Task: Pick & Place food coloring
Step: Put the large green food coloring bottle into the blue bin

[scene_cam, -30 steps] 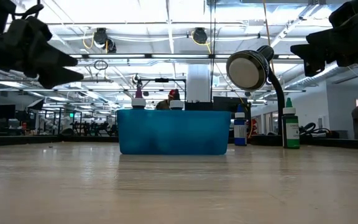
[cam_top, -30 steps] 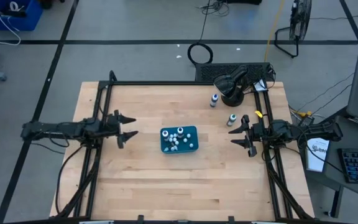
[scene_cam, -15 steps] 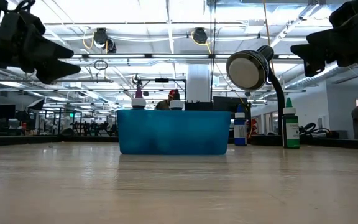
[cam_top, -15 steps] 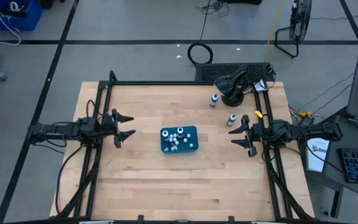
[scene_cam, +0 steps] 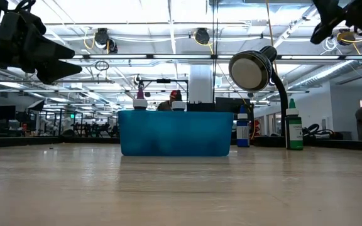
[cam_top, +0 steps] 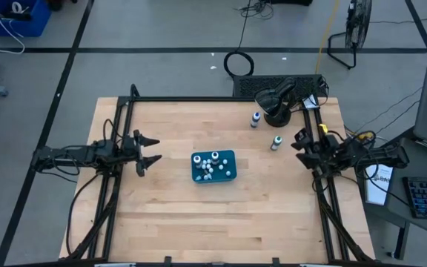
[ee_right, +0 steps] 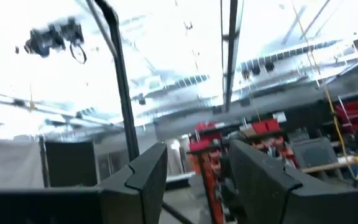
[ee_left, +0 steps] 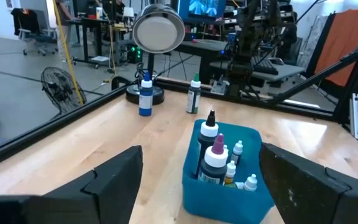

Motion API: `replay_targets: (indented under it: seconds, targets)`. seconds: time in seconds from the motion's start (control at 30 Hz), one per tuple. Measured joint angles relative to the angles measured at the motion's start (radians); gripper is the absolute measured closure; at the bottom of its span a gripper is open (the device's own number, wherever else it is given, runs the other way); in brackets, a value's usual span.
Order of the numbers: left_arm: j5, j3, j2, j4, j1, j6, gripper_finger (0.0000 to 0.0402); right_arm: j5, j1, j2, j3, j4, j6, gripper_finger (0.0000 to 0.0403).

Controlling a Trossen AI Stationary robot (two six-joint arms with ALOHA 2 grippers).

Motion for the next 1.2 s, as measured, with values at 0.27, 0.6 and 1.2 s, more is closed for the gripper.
replay_targets:
  seconds: [0.27,0.6,1.2]
  targets:
    - [0.000,0.000,0.000,0.001,0.000,0.001,0.0074,0.040,0.000,0.001,0.000,-0.014,0.018,0.0236]
    - [0.000,0.000,0.000,0.001,0.000,0.002,0.0088,0.360,0.000,0.022,0.003,-0.146,-0.092,0.0236]
    - [0.001,0.001,0.000,0.001,0.000,0.002,0.0079,0.640,-0.032,0.192,0.304,-0.903,0.124,0.0136]
